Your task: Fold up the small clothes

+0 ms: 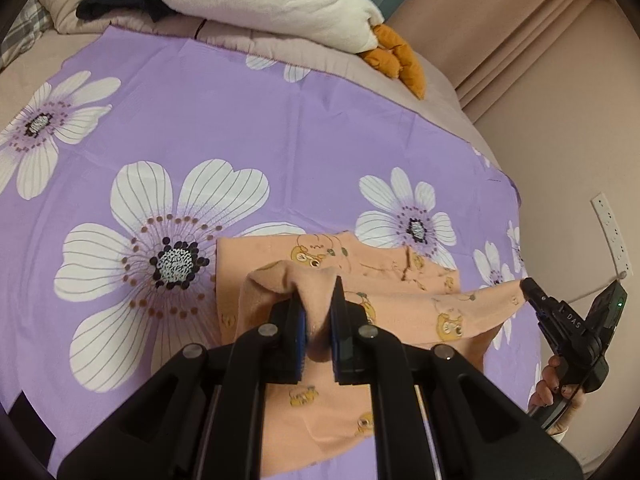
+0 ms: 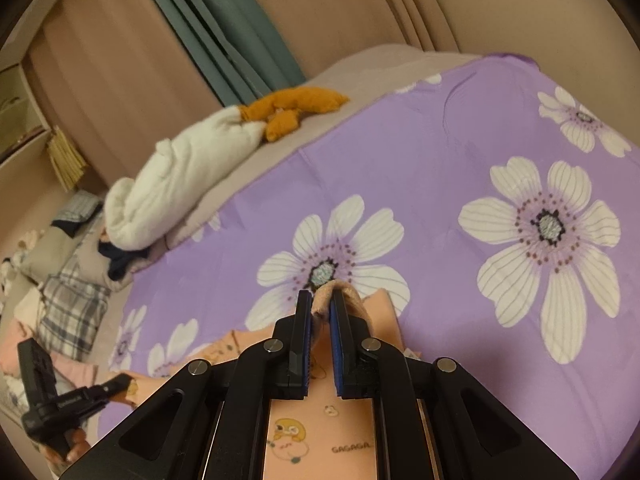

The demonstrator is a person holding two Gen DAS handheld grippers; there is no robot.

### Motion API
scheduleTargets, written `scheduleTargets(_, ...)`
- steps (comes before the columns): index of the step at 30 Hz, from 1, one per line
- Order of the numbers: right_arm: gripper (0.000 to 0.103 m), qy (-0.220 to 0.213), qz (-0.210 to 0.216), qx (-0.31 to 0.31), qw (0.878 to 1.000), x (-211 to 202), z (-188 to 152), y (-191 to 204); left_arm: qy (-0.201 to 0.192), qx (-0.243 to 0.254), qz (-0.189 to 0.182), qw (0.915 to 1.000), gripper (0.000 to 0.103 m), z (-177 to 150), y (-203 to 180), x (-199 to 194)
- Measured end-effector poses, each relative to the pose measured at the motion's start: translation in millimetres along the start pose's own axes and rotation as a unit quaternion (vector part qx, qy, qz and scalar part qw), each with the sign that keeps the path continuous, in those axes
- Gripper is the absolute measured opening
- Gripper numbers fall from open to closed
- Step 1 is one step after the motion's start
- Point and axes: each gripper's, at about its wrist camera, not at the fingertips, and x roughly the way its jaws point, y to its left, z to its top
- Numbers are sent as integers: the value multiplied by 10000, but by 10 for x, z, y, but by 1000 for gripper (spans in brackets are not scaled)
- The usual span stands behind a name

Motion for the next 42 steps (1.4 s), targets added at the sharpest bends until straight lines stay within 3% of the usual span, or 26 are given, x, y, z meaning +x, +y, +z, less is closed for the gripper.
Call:
scheduleTargets(7,10,309,-140,126,9993,340,30,-78,231,-137,132,9996,10,150,118,335)
scheduleTargets(12,10,460,-462,2,9979,543,20,-81,370,-193,266,9988,10,164,211,548)
scheduleTargets(20,10,694,-745,48,9948,805,-10,-170,390,-152,415,9983,13,189,278,758)
scheduleTargets(24,10,758,-807,84,9938,862,-14,-212,358,-98,369,9986,13,215,282,798)
scheduleTargets(29,10,499,-555,178,9970,817,11,-246,155,-30,61,9999,15,229,280,669)
scheduleTargets(35,10,138,-595,218,9979,681,108,-233,-111,78,21,9999,26,264,272,477)
scheduleTargets(37,11,62,-637,199,9978,640,147,-219,-268,-8,44,9996,39,279,302,401)
scheduleTargets(38,11,48,-659,172,9977,624,165,-213,-386,-48,111,9992,41,285,319,353)
scheduleTargets(40,19,46,-713,116,9974,605,176,-209,-449,-79,153,9988,41,302,340,297)
scheduleTargets(42,41,49,-765,45,9970,593,168,-211,-401,-139,78,9991,41,295,385,261)
